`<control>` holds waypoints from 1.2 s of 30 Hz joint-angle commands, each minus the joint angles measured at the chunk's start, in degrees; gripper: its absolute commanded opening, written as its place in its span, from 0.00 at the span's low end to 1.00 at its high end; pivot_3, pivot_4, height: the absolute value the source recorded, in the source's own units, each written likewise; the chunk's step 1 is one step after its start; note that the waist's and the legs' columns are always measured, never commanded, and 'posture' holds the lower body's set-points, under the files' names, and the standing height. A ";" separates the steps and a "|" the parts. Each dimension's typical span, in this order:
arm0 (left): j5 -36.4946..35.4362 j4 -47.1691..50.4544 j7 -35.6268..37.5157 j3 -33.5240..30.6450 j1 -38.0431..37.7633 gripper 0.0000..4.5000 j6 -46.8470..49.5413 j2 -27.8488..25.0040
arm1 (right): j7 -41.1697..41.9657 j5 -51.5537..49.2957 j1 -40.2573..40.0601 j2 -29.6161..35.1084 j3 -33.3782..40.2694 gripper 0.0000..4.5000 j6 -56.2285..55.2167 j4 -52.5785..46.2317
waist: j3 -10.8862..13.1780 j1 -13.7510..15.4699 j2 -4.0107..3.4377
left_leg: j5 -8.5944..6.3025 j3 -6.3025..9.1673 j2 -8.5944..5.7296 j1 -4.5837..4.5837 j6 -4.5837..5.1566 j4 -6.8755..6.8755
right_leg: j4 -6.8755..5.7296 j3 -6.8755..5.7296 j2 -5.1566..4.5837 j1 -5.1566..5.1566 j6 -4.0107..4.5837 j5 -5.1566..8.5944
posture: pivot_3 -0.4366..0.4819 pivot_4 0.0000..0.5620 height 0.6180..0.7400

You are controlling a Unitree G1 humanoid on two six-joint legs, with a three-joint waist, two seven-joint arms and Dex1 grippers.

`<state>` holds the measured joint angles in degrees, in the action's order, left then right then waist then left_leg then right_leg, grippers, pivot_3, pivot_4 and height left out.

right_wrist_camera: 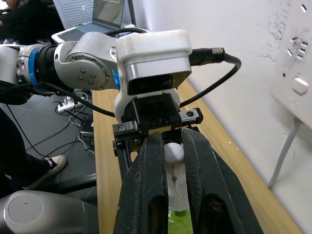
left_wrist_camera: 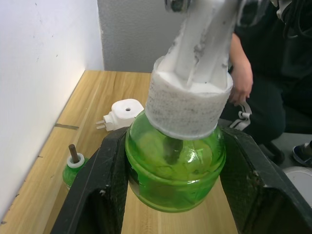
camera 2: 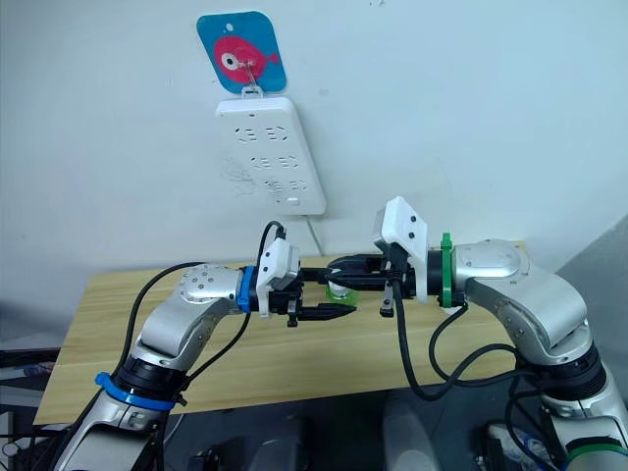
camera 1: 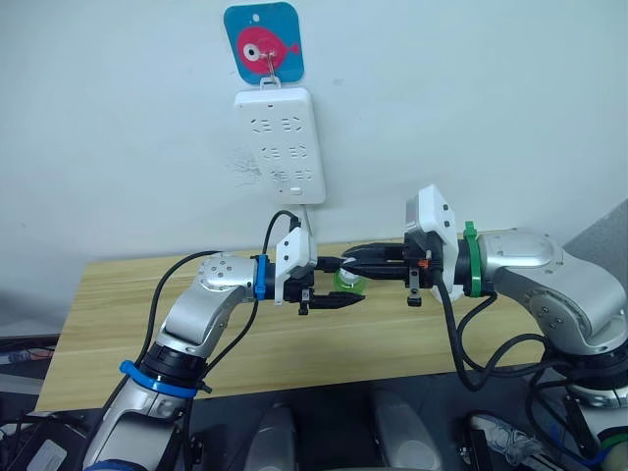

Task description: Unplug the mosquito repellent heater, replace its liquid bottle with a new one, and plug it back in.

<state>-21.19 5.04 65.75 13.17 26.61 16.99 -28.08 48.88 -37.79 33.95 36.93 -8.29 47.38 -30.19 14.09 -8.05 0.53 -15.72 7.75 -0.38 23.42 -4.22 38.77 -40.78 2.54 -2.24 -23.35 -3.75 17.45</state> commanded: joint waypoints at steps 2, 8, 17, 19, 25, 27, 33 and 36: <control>-0.02 1.90 0.07 -0.49 -0.33 0.50 -1.18 -0.16 | 0.00 -3.26 2.30 0.13 3.94 0.03 0.66 -1.17 | 0.00 0.02 0.01 | 0.00 0.01 0.00 0.00 0.00 0.00 | 0.00 0.00 0.00 0.00 0.00 0.00 | 0.28 0.31 0.95; 1.11 0.58 0.02 -0.54 -2.26 0.50 -1.84 -1.16 | -2.76 -5.93 2.59 2.21 9.70 0.03 3.15 -1.41 | -0.01 0.00 0.00 | 0.00 0.00 0.00 0.00 0.00 0.00 | 0.00 0.00 -0.01 0.00 0.00 0.00 | 0.28 0.31 0.95; 3.14 0.36 0.10 -3.33 -8.46 0.50 -3.76 -7.42 | -12.30 13.85 -16.94 -0.41 5.82 0.03 -16.02 2.63 | -0.06 0.06 0.04 | -0.02 -0.04 0.00 0.00 0.03 -0.06 | 0.01 0.04 0.00 -0.01 0.00 0.00 | 0.28 0.37 0.95; 2.81 1.79 0.08 -3.72 -9.84 0.50 -3.04 -8.28 | -13.53 19.97 -19.92 -2.90 2.71 0.03 -23.96 8.10 | -0.06 0.03 0.03 | -0.02 -0.08 0.01 -0.03 0.03 -0.05 | -0.03 0.09 0.01 -0.01 0.00 0.00 | 0.29 0.39 0.95; 1.55 6.68 0.00 -4.00 -11.87 0.50 -0.01 -10.12 | -16.45 30.93 -22.19 -9.11 -1.20 0.03 -43.21 27.08 | -0.01 0.19 0.05 | -0.02 -0.10 0.03 -0.08 0.04 -0.05 | -0.05 0.12 0.05 0.01 0.00 0.01 | 0.33 0.45 0.95; 1.12 7.99 0.13 -4.43 -12.16 0.50 1.09 -10.90 | -17.84 32.47 -21.51 -11.35 -0.89 0.03 -47.79 33.09 | 0.07 0.20 0.05 | -0.02 -0.09 0.03 -0.11 0.04 -0.06 | -0.05 0.12 0.05 0.04 0.00 0.01 | 0.35 0.47 0.95; -0.11 10.03 0.06 -5.64 -12.78 0.50 3.63 -12.77 | -20.40 33.21 -19.39 -15.85 1.12 0.03 -52.87 44.94 | 0.52 0.34 0.02 | -0.04 -0.11 0.07 -0.23 0.06 -0.13 | -0.06 0.15 0.09 0.11 0.05 0.03 | 0.37 0.52 0.95; -0.62 10.85 -0.12 -5.89 -12.71 0.50 4.76 -13.14 | -21.37 32.70 -18.39 -17.52 2.38 0.03 -54.01 49.39 | 0.97 0.65 0.04 | -0.04 -0.14 0.06 -0.34 0.07 -0.14 | -0.07 0.19 0.09 0.19 0.06 0.04 | 0.38 0.53 0.95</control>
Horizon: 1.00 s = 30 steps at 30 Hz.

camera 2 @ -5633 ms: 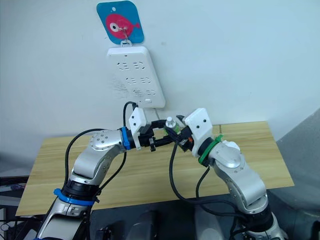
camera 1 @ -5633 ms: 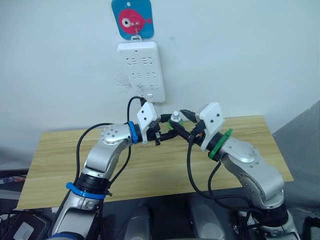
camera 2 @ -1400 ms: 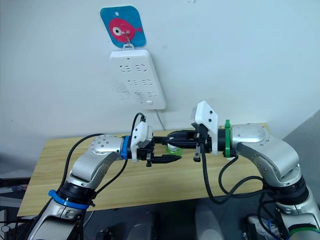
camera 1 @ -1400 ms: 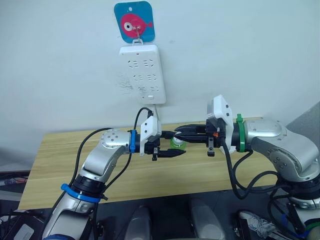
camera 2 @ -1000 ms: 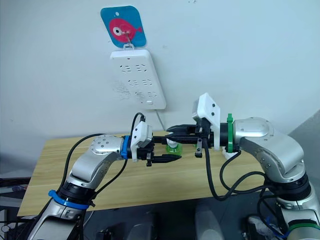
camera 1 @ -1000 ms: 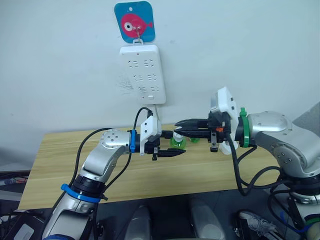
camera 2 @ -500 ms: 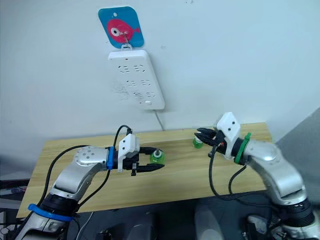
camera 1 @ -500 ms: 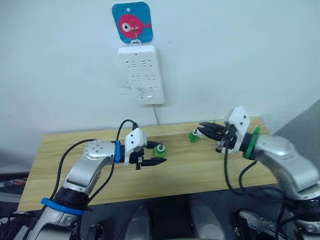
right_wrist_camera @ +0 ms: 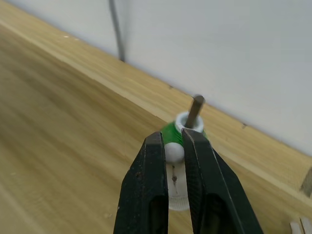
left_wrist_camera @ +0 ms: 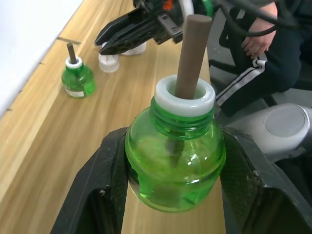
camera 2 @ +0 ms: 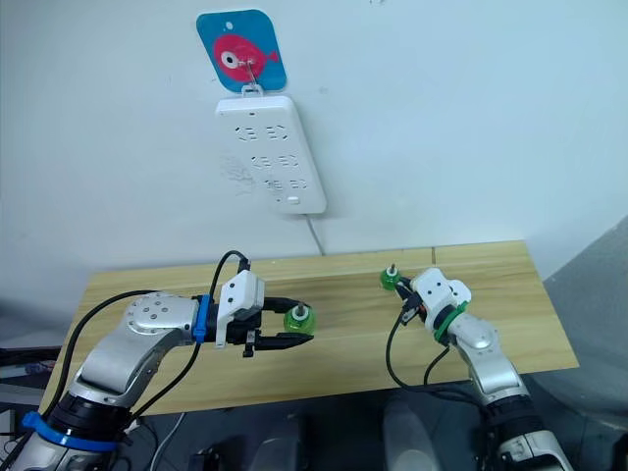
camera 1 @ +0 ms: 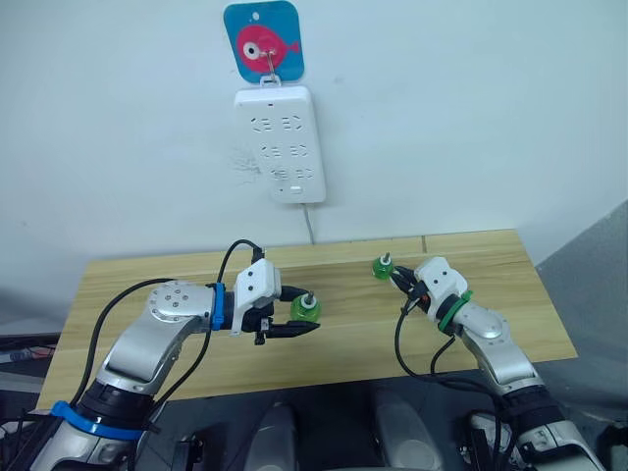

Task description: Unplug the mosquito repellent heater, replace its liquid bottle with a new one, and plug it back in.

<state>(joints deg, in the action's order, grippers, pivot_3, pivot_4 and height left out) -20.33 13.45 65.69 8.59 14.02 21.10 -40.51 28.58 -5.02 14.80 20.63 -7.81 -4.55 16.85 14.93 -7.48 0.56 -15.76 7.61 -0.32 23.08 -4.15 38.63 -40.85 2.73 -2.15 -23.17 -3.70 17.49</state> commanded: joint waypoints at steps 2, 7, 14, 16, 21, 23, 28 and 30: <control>-1.72 2.79 -0.15 -1.46 0.06 0.50 1.32 -0.77 | -0.93 0.15 1.22 -1.85 2.17 0.03 -3.11 4.56 | 0.28 0.26 0.01 | 0.00 0.01 0.02 -0.03 0.00 -0.04 | -0.01 -0.01 0.02 0.00 0.03 0.02 | 0.38 0.54 0.95; -2.03 3.20 -0.09 -1.65 0.33 0.50 2.01 -0.98 | -0.61 -0.48 1.19 -3.04 3.26 0.03 -3.89 7.40 | 0.42 0.90 0.02 | 0.01 -0.05 0.04 -0.16 -0.01 -0.42 | 0.03 0.03 0.02 -0.02 0.13 0.07 | 0.39 0.55 0.95; -1.98 3.04 -0.38 -1.01 0.52 0.50 1.95 -0.67 | -0.61 -3.40 -1.31 -3.84 5.88 0.59 -1.86 1.71 | 0.48 1.06 0.00 | 0.01 -0.05 0.06 -0.20 -0.01 -0.52 | 0.04 0.02 0.02 -0.02 0.20 0.12 | 0.37 0.54 0.95; -1.77 2.42 -0.55 -0.68 0.94 0.50 1.54 -0.09 | -0.28 -6.13 -3.21 -3.14 7.83 0.76 2.08 -4.78 | 0.49 1.08 -0.02 | 0.01 -0.04 0.06 -0.19 -0.01 -0.52 | 0.05 0.02 0.02 -0.02 0.20 0.12 | 0.36 0.53 0.95; -1.60 0.76 -0.70 -0.16 2.73 0.50 0.88 1.57 | 5.98 -10.28 -8.89 4.87 6.56 1.00 15.47 -26.92 | 0.56 1.23 -0.14 | 0.01 -0.02 0.05 -0.17 -0.02 -0.54 | 0.08 0.01 0.01 -0.02 0.19 0.12 | 0.34 0.52 0.95; -1.72 -0.07 -0.16 0.32 4.15 0.50 0.50 2.40 | 10.95 -13.43 -8.69 10.79 4.54 1.00 22.78 -37.23 | 0.59 1.23 -0.15 | 0.01 -0.02 0.05 -0.17 -0.02 -0.52 | 0.09 0.01 0.02 -0.02 0.19 0.13 | 0.32 0.51 0.95; -1.15 -2.88 2.76 2.60 8.35 0.50 -1.27 4.37 | 18.81 -26.48 0.82 19.18 2.24 1.00 40.82 -50.15 | 0.60 0.80 -0.11 | 0.02 -0.01 0.11 -0.19 -0.01 -0.52 | 0.09 -0.02 0.09 0.00 0.18 0.13 | 0.28 0.50 0.95; -0.92 -4.22 3.72 3.48 10.14 0.50 -2.11 5.27 | 20.54 -28.43 4.55 20.51 0.81 1.00 44.30 -51.19 | 0.60 0.86 -0.11 | 0.02 0.02 0.12 -0.18 -0.01 -0.54 | 0.12 -0.06 0.11 0.00 0.19 0.13 | 0.27 0.49 0.95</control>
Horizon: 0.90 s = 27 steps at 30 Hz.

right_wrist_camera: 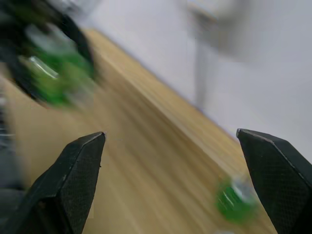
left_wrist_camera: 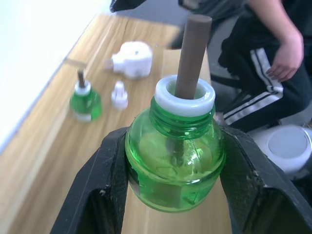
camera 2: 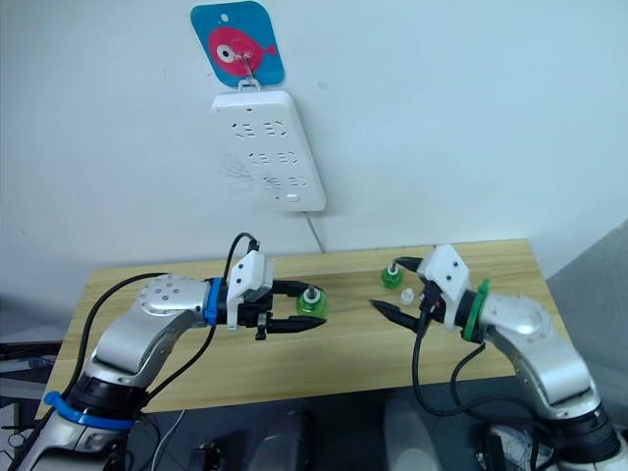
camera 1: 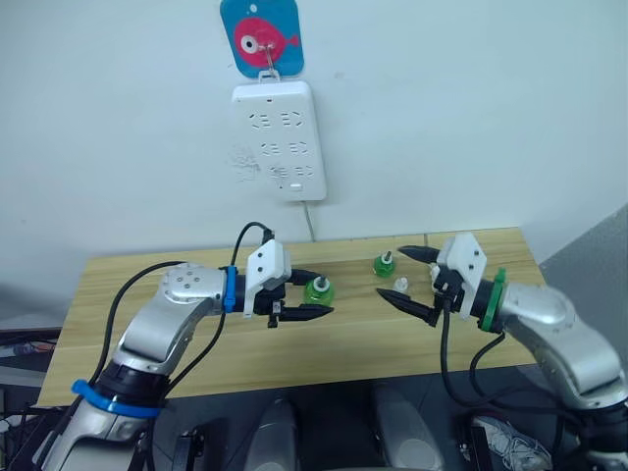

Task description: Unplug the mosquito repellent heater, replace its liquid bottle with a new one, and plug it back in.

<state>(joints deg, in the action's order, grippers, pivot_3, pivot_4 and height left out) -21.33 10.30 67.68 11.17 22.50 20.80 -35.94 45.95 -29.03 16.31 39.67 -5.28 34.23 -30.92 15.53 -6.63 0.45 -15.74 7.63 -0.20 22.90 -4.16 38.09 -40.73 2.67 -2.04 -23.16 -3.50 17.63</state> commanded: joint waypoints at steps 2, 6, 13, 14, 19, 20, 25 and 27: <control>0.30 -2.38 2.06 1.44 3.59 0.50 -2.72 1.96 | 3.46 -5.08 6.65 0.67 -3.49 1.00 7.39 -2.79 | 0.00 -0.02 0.02 | 0.00 0.02 0.00 0.04 0.00 -0.02 | 0.12 -0.05 0.00 0.00 0.00 0.00 | 0.26 0.48 0.95; 0.47 -3.93 2.07 1.66 6.10 0.50 -3.54 3.88 | 2.45 -5.20 10.92 -3.17 -5.17 1.00 8.58 -0.23 | 0.01 0.00 0.04 | 0.00 0.01 -0.04 0.15 0.00 -0.02 | 0.31 -0.08 -0.08 0.00 0.00 0.00 | 0.26 0.46 0.95; 0.28 -3.50 2.34 1.49 6.57 0.50 -3.78 4.64 | 2.66 -3.69 12.90 -7.21 -6.54 1.00 7.20 3.23 | 0.00 -0.21 0.05 | 0.00 0.05 -0.04 0.16 0.00 -0.06 | 0.38 -0.13 -0.11 -0.01 -0.01 -0.01 | 0.27 0.43 0.95; 0.08 -3.24 2.19 1.27 6.49 0.50 -3.74 4.73 | 3.04 -3.34 12.73 -7.32 -6.83 0.96 6.60 3.73 | 0.00 -0.21 0.05 | 0.00 0.04 -0.04 0.16 0.00 -0.06 | 0.38 -0.13 -0.11 -0.01 -0.01 -0.01 | 0.28 0.43 0.95; -0.69 -2.61 2.09 0.39 6.41 0.50 -3.74 4.86 | 4.16 -1.98 11.81 -7.03 -7.61 0.64 5.09 4.88 | 0.00 -0.19 0.05 | 0.00 0.05 -0.05 0.16 -0.01 -0.06 | 0.37 -0.13 -0.12 -0.01 -0.01 -0.01 | 0.29 0.41 0.95; -0.71 -2.60 1.93 0.28 6.41 0.50 -3.80 4.92 | 4.34 -1.73 11.68 -7.03 -7.69 0.56 4.79 5.04 | 0.00 -0.19 0.05 | 0.00 0.05 -0.05 0.15 -0.01 -0.06 | 0.37 -0.13 -0.11 -0.01 -0.01 -0.01 | 0.29 0.41 0.95; -1.12 -3.08 0.92 -0.38 6.48 0.50 -3.70 5.56 | 6.12 0.74 11.78 -6.36 -8.69 0.18 2.14 5.63 | -0.01 -0.18 0.05 | 0.01 0.05 -0.05 0.15 -0.01 -0.06 | 0.37 -0.13 -0.11 -0.02 -0.01 -0.01 | 0.29 0.41 0.95; -1.37 -3.09 0.84 -0.48 6.42 0.50 -3.64 5.77 | 6.43 1.38 12.03 -6.51 -8.78 0.18 1.46 5.90 | -0.01 -0.19 0.05 | 0.01 0.04 -0.05 0.15 -0.01 -0.06 | 0.37 -0.13 -0.11 -0.02 -0.01 -0.01 | 0.29 0.41 0.95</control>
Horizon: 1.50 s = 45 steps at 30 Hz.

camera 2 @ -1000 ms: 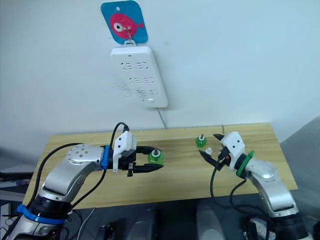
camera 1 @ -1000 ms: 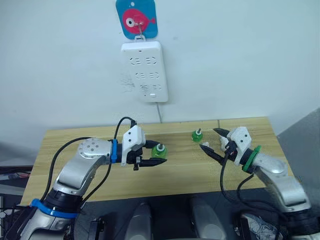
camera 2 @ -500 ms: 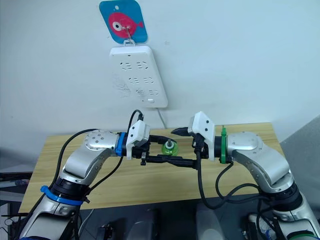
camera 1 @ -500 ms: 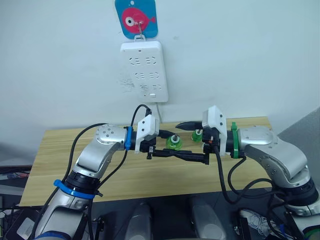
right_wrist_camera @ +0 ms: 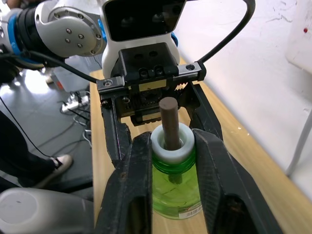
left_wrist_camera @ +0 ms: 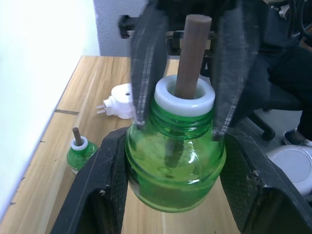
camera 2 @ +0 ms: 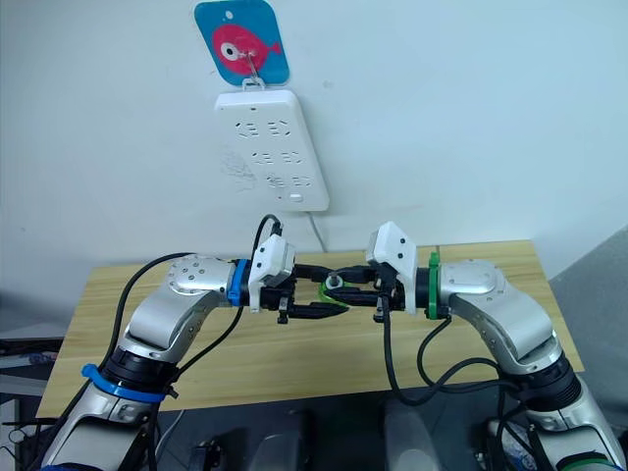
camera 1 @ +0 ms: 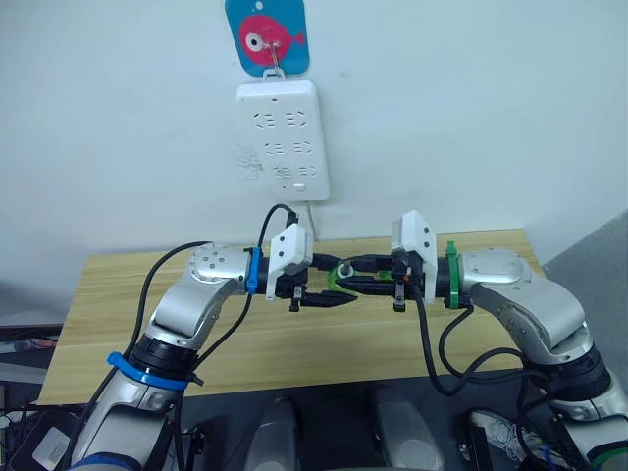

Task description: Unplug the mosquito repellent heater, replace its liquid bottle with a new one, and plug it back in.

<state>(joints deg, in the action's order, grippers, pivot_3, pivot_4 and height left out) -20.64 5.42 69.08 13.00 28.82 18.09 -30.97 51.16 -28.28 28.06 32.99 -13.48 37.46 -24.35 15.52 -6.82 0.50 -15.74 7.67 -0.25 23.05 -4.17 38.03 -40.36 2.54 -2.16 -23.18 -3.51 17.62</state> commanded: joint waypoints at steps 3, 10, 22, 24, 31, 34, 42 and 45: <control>-2.11 1.69 0.76 -1.99 -0.16 0.50 -2.47 0.74 | 1.59 1.19 0.62 0.11 -0.51 0.18 -2.70 -0.22 | 0.00 0.00 0.00 | 0.00 0.00 0.00 0.00 0.00 0.00 | 0.00 0.00 0.00 0.00 0.00 0.00 | 0.29 0.40 0.95; -0.52 -1.80 0.71 -2.68 -0.32 0.66 -5.20 0.93 | 1.46 -0.71 1.80 -0.47 1.63 0.18 -1.69 0.23 | -0.02 0.00 0.01 | 0.00 0.00 0.00 0.00 -0.01 0.00 | 0.00 -0.01 0.00 0.00 0.00 0.00 | 0.29 0.39 0.95; -7.05 -0.26 -5.18 -7.32 -3.53 0.99 6.37 1.20 | -10.99 -20.04 2.76 -4.47 20.24 0.18 15.42 0.53 | -0.10 -0.24 0.03 | 0.02 0.05 -0.01 0.02 -0.04 0.01 | -0.02 -0.03 -0.04 -0.01 0.00 0.00 | 0.28 0.35 0.95; -11.24 1.11 -9.45 -9.98 -2.45 0.99 11.87 3.70 | -17.49 -26.79 2.23 -7.41 25.33 0.18 19.34 0.64 | -0.13 -0.22 0.07 | 0.02 0.05 -0.01 0.02 -0.04 0.02 | -0.03 -0.03 -0.04 0.00 0.00 0.00 | 0.28 0.35 0.95; -30.60 4.57 -22.87 -18.57 4.27 0.99 33.90 10.68 | -41.56 -51.42 1.31 -15.11 35.47 0.18 22.20 3.60 | -0.17 -0.82 0.08 | 0.03 0.02 -0.02 0.03 -0.05 0.06 | -0.21 -0.02 -0.05 -0.03 0.00 0.00 | 0.28 0.35 0.95; -37.22 4.22 -27.41 -20.68 6.10 0.99 39.86 13.30 | -48.08 -58.99 1.51 -14.54 36.54 0.18 20.70 5.67 | -0.20 -1.33 0.07 | 0.06 -0.06 -0.04 0.00 -0.11 0.04 | -0.22 0.04 -0.06 -0.03 0.00 0.00 | 0.27 0.35 0.95; -46.34 1.15 -39.77 -24.46 8.95 0.99 43.81 21.50 | -62.36 -77.22 1.58 -13.43 34.97 0.18 13.00 7.48 | -0.21 -1.54 0.07 | 0.06 -0.09 -0.03 -0.01 -0.09 0.08 | -0.28 0.05 -0.03 -0.04 0.00 0.00 | 0.27 0.35 0.95; -47.18 1.22 -42.03 -24.37 9.17 0.99 43.20 23.44 | -64.88 -81.15 0.88 -12.76 33.57 0.18 10.80 6.55 | -0.21 -1.53 0.07 | 0.08 -0.09 -0.03 0.00 -0.13 0.07 | -0.27 0.06 -0.03 -0.04 0.00 0.00 | 0.27 0.36 0.95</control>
<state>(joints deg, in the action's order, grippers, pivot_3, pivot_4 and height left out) -65.81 5.78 27.95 -10.75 36.94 61.99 -8.20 -12.74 -105.87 29.29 19.59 20.37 49.90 -15.18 15.31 -8.35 0.57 -15.65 7.58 -0.28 23.05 -4.32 38.10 -40.63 2.60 -2.19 -23.22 -3.51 17.62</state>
